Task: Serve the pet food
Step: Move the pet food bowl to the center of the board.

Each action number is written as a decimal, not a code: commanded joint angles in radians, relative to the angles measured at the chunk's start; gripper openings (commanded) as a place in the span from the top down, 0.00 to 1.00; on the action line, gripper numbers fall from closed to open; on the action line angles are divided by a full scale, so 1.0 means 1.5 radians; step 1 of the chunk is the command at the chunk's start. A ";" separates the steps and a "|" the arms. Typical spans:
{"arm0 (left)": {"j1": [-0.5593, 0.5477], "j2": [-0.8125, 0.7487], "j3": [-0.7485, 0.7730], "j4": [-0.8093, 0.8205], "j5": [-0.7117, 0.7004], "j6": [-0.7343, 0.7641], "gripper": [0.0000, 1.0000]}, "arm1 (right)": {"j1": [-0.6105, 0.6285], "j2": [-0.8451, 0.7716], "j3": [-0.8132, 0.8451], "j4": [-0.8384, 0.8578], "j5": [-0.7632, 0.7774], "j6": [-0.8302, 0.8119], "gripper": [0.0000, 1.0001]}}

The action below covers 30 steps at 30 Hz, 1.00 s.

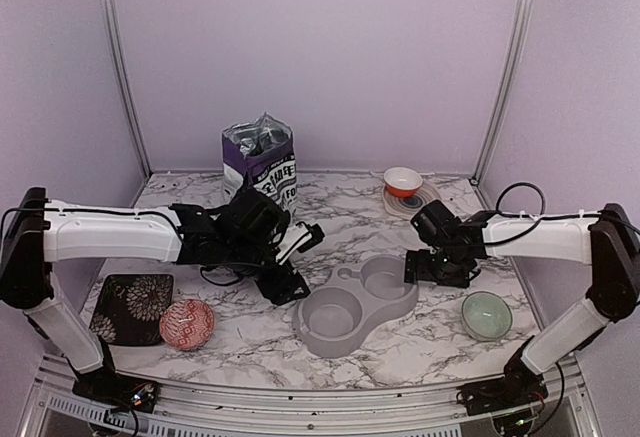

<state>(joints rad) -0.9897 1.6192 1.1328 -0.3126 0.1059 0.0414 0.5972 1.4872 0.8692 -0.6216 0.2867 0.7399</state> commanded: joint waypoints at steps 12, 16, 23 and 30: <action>-0.001 0.123 0.117 -0.033 -0.033 -0.021 0.29 | -0.022 -0.051 -0.022 0.061 -0.010 -0.016 0.00; -0.002 0.162 0.134 -0.036 -0.023 -0.022 0.31 | -0.024 -0.053 -0.028 0.072 -0.019 -0.016 0.01; -0.002 0.233 0.156 -0.038 -0.051 -0.023 0.43 | -0.028 -0.066 -0.035 0.084 -0.024 -0.028 0.01; -0.002 0.276 0.165 -0.036 -0.043 -0.016 0.60 | -0.039 -0.070 -0.039 0.093 -0.038 -0.039 0.02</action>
<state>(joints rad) -0.9897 1.9987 1.3544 -0.3401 0.0498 0.0086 0.5560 1.4040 0.8139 -0.5087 0.2436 0.6998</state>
